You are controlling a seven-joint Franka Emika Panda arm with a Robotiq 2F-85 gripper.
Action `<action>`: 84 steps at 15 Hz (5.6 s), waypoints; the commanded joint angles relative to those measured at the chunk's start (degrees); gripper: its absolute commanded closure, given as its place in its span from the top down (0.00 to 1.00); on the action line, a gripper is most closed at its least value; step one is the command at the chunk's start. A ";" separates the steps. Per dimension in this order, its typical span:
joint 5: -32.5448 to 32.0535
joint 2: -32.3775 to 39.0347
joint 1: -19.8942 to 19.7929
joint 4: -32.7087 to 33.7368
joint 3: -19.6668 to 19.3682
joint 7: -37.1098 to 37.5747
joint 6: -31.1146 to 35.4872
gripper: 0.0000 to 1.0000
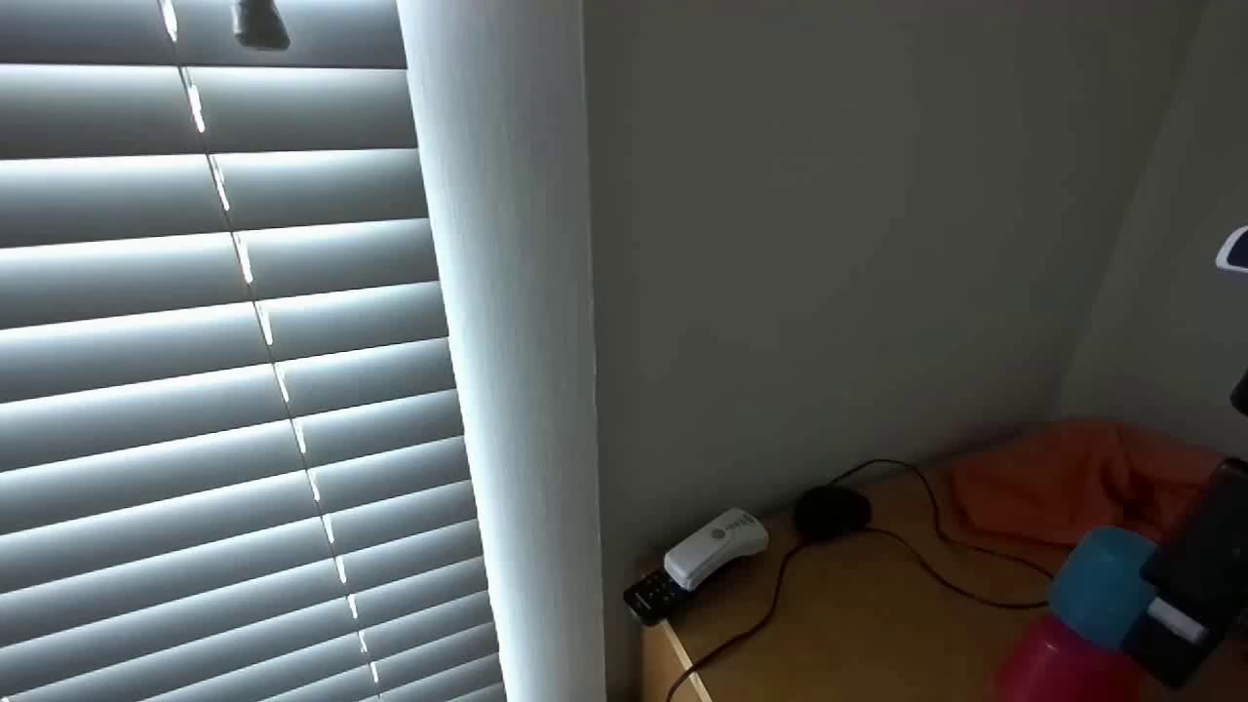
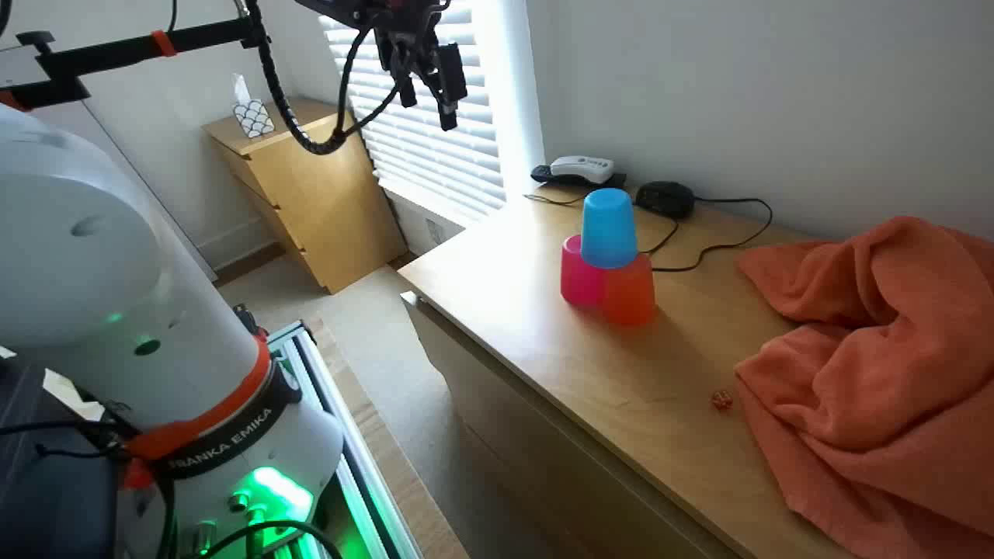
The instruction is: Put the cups together
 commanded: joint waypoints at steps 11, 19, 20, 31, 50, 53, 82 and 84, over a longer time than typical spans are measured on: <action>-7.84 2.88 -7.11 -0.04 0.77 2.84 6.21 1.00; -20.14 9.56 -18.06 2.08 -1.42 7.28 14.53 1.00; -19.50 10.91 -18.18 2.83 -2.70 6.09 13.82 1.00; -15.86 23.09 -17.02 8.44 -9.35 -5.85 10.82 1.00; -16.66 29.00 -15.27 9.87 -8.17 -9.40 16.53 0.86; -16.64 29.62 -15.32 10.06 -8.21 -9.66 16.75 0.58; -12.80 33.80 -12.40 9.71 -7.01 -17.97 17.13 0.39; -12.53 35.80 -12.58 10.10 -6.80 -18.55 17.85 0.39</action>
